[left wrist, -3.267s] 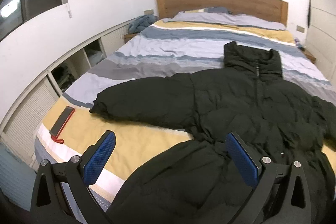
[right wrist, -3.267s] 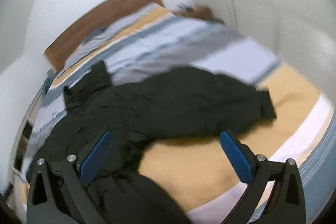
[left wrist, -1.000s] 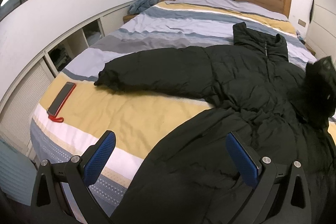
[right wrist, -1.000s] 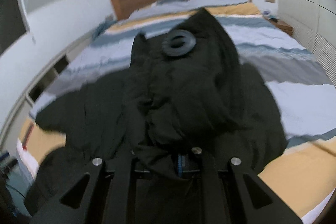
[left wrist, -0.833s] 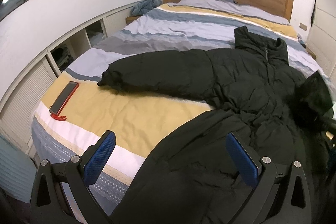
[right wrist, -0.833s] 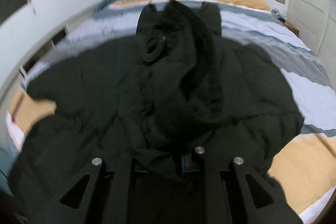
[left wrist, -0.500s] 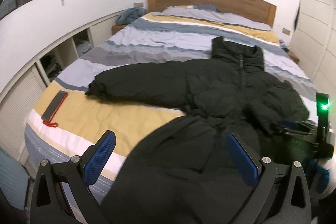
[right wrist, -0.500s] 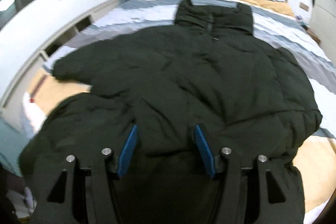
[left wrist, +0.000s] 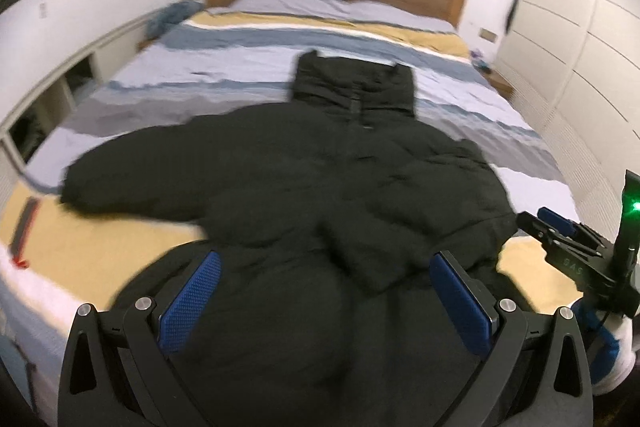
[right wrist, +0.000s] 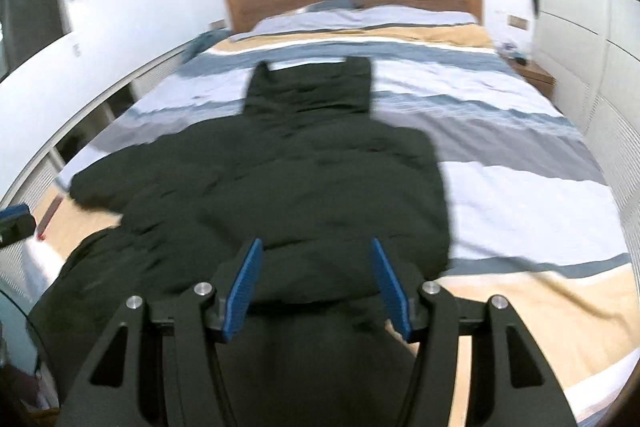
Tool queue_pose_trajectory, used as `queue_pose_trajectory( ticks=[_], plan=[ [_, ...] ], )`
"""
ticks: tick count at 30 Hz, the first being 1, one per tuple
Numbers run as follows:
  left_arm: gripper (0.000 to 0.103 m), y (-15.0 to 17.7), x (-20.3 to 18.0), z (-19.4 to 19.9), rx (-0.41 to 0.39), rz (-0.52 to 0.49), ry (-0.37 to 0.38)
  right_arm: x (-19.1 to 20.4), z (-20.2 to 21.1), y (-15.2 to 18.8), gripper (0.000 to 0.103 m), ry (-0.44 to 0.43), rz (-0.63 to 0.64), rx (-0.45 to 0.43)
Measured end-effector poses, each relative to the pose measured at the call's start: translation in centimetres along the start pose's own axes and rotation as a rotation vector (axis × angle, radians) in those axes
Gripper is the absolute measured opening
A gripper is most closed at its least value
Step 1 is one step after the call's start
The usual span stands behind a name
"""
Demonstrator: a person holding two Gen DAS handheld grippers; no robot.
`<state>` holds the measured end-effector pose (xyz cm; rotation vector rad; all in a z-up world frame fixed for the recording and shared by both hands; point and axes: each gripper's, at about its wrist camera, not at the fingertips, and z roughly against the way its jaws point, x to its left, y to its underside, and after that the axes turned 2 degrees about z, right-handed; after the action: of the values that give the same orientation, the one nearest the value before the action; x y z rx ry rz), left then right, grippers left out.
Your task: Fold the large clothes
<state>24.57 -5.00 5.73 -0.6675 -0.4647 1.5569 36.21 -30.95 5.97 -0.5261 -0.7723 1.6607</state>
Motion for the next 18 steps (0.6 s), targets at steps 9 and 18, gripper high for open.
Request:
queue_pose_trajectory(
  ticks=[9, 18],
  plan=[
    [0.102, -3.8, -9.5, -12.5, 0.025, -0.067, 0.015, -6.0, -5.3, -2.4, 0.055, 0.033, -0.087, -0.009],
    [0.103, 0.0, -4.9, -19.7, 0.170, -0.084, -0.091, -6.1, -11.5, 1.1, 0.055, -0.007, -0.074, 0.101]
  ],
)
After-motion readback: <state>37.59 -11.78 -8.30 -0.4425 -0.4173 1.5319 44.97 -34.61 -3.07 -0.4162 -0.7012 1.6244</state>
